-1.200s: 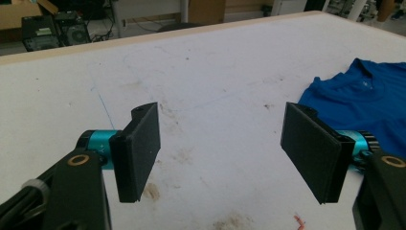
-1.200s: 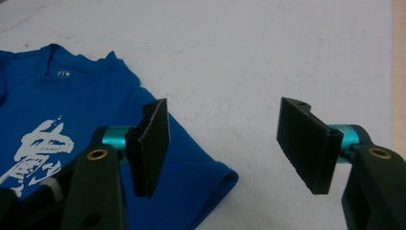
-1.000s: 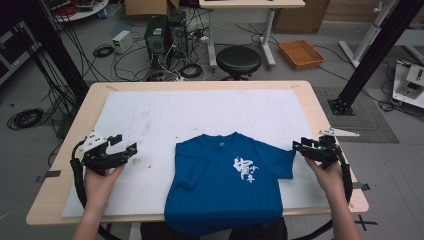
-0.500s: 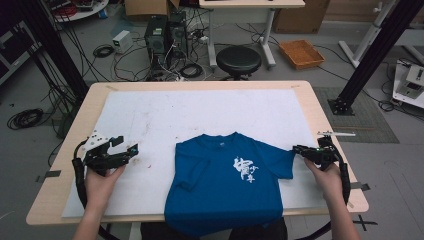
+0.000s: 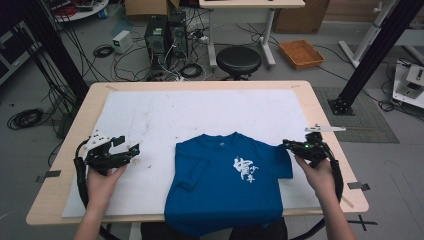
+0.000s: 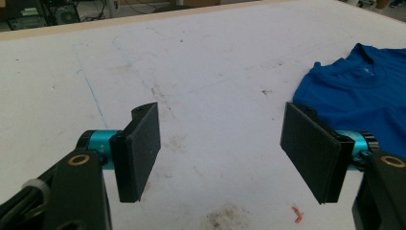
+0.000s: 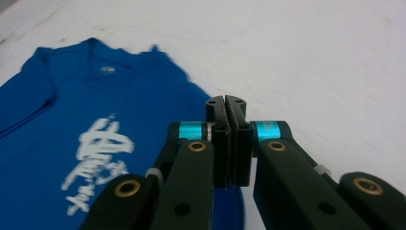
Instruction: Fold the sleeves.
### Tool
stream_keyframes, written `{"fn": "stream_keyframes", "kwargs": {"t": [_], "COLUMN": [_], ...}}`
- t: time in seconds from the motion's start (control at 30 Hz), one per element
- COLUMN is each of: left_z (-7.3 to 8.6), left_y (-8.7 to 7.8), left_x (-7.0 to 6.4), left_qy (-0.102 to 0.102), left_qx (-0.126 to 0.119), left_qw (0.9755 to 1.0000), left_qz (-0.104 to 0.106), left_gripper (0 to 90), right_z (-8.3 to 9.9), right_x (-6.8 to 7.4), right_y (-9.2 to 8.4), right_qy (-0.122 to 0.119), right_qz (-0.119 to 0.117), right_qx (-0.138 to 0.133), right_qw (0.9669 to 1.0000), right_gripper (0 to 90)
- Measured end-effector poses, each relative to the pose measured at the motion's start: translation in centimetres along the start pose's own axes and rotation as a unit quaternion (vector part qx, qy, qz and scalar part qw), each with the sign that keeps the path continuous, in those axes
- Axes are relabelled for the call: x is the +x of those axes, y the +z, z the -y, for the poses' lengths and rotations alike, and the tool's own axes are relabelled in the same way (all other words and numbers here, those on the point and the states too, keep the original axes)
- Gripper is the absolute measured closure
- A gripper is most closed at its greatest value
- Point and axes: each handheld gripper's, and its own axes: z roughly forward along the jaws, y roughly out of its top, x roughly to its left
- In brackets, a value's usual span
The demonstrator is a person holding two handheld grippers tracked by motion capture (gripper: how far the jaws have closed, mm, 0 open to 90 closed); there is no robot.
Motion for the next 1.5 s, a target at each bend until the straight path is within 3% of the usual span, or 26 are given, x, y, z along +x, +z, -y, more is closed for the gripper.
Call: {"fn": "stream_keyframes", "kwargs": {"t": [0.03,0.07,0.3,0.4,0.47,0.6,0.63,0.7,0.8,0.83,0.87,0.97,1.0,1.03,1.17,1.37,1.5], "left_z": [0.0,0.0,0.0,0.1,0.2,0.2,0.2,0.3,0.3,0.3,0.2,0.0,0.0,-0.1,-0.2,-0.2,-0.4], "left_y": [0.0,0.1,0.7,1.0,1.1,1.2,1.2,1.3,1.4,1.4,1.3,1.2,1.2,1.3,1.8,2.4,2.5], "left_x": [0.0,-0.1,-0.6,-0.7,-0.8,-0.8,-0.8,-0.8,-1.0,-1.0,-1.1,-1.4,-1.4,-1.6,-2.0,-2.7,-3.2], "left_qy": [0.000,-0.001,0.004,0.005,0.005,0.008,0.007,0.005,0.007,0.007,0.005,0.002,0.002,0.003,0.006,0.026,0.031], "left_qx": [0.000,0.000,0.009,0.016,0.018,0.020,0.020,0.022,0.024,0.024,0.019,0.008,0.008,0.006,0.009,0.012,0.003], "left_qw": [1.0000,1.0000,0.9998,0.9997,0.9996,0.9995,0.9995,0.9995,0.9995,0.9995,0.9996,0.9997,0.9997,0.9997,0.9992,0.9982,0.9977], "left_qz": [0.000,0.003,0.015,0.018,0.021,0.022,0.023,0.022,0.021,0.021,0.018,0.021,0.021,0.024,0.038,0.052,0.061], "left_gripper": [30.1,30.1,30.1,30.1,30.1,30.1,30.1,30.1,30.1,30.1,30.1,30.1,30.1,30.1,30.0,29.7,29.1], "right_z": [0.0,-0.8,-2.7,-2.8,-2.9,-3.0,-2.8,-2.4,-1.3,-1.3,-0.7,-0.1,-0.1,0.0,0.2,0.2,0.1], "right_x": [0.0,2.3,10.0,12.2,12.7,12.0,10.7,9.1,6.5,6.5,4.8,2.7,2.7,1.8,0.9,0.9,0.7], "right_y": [0.0,0.7,4.6,6.6,7.3,6.6,5.7,4.6,3.4,3.4,3.0,2.5,2.5,2.2,2.0,2.2,2.1], "right_qy": [0.000,-0.027,-0.105,-0.127,-0.135,-0.129,-0.117,-0.099,-0.070,-0.070,-0.044,-0.010,-0.010,-0.001,-0.012,-0.043,-0.046], "right_qz": [0.000,0.002,0.007,-0.001,-0.004,-0.008,-0.007,-0.012,0.000,0.000,0.014,0.029,0.029,0.035,0.028,0.028,0.032], "right_qx": [0.000,0.008,0.034,0.049,0.048,0.026,0.010,0.001,-0.013,-0.013,-0.023,-0.041,-0.041,-0.058,-0.067,-0.065,-0.066], "right_qw": [1.0000,0.9996,0.9938,0.9908,0.9897,0.9912,0.9930,0.9950,0.9975,0.9975,0.9987,0.9987,0.9987,0.9977,0.9973,0.9966,0.9963], "right_gripper": [89.6,89.6,89.5,85.2,80.5,76.6,74.4,73.6,68.6,68.6,64.3,61.6,61.6,58.9,53.4,47.6,46.4]}}
